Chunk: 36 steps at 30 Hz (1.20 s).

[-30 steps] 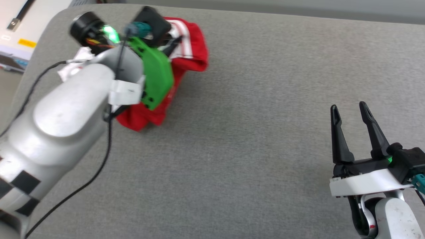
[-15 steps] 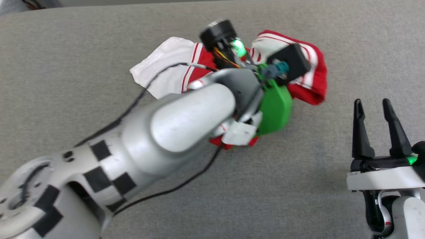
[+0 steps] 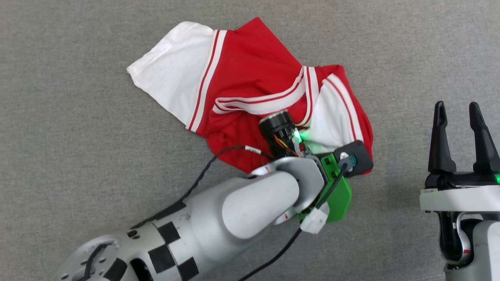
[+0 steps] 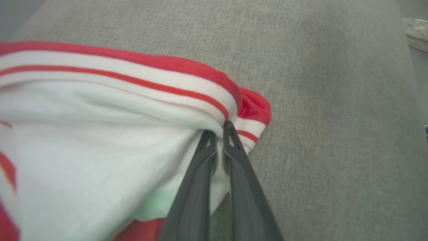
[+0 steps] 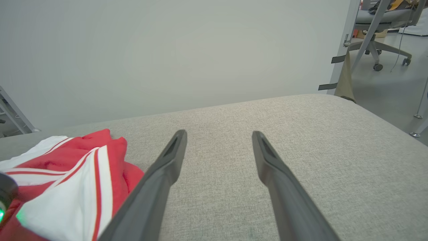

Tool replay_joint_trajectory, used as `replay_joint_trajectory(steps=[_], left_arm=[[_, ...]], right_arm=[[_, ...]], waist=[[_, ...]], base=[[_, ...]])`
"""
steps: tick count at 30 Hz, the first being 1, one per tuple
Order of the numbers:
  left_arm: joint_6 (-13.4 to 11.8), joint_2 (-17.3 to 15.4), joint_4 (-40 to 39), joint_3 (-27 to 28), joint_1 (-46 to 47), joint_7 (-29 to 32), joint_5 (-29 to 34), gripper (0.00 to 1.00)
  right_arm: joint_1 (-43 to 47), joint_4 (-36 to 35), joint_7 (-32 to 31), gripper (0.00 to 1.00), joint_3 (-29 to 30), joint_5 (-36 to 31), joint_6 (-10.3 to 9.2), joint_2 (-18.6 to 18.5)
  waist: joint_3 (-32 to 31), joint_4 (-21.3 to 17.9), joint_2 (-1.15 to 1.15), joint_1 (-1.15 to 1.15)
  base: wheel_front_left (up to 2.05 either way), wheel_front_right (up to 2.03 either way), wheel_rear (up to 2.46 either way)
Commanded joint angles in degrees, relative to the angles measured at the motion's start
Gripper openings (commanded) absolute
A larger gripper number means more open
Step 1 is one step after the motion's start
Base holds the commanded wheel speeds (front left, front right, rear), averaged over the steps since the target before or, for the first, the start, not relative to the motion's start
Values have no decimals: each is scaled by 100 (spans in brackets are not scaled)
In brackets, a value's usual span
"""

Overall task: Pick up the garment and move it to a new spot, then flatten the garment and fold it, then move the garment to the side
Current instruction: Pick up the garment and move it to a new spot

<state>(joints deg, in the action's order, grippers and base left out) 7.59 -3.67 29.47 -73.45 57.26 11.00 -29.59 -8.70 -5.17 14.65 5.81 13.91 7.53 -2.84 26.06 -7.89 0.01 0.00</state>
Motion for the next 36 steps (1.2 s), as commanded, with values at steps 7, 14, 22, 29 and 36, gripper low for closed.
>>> replay_joint_trajectory(steps=[7,14,22,29,36], left_arm=[[-10,68,-155,11,-396,-1,145,0],[-10,77,-19,109,-16,-1370,-162,100],[-576,60,146,721,-86,-2533,-259,100],[-1366,-565,-674,1880,-846,-2597,68,100],[-1905,-1155,-1535,3299,-2071,-2599,459,100]], right_arm=[[-144,54,35,100,11,2,-4,-4],[37,126,35,100,46,-63,-4,-4],[410,154,35,100,16,-152,-4,-4],[699,137,35,100,-57,-242,-4,-4],[908,99,35,100,-131,-359,-4,-4]], waist=[[-6,31,-1,0],[-466,207,-1,0],[-1160,555,-1,0],[-1622,851,-1,0],[-1885,1070,-1,0]], base=[[0,0,0],[0,0,0],[0,0,0],[0,0,0],[0,0,0]])
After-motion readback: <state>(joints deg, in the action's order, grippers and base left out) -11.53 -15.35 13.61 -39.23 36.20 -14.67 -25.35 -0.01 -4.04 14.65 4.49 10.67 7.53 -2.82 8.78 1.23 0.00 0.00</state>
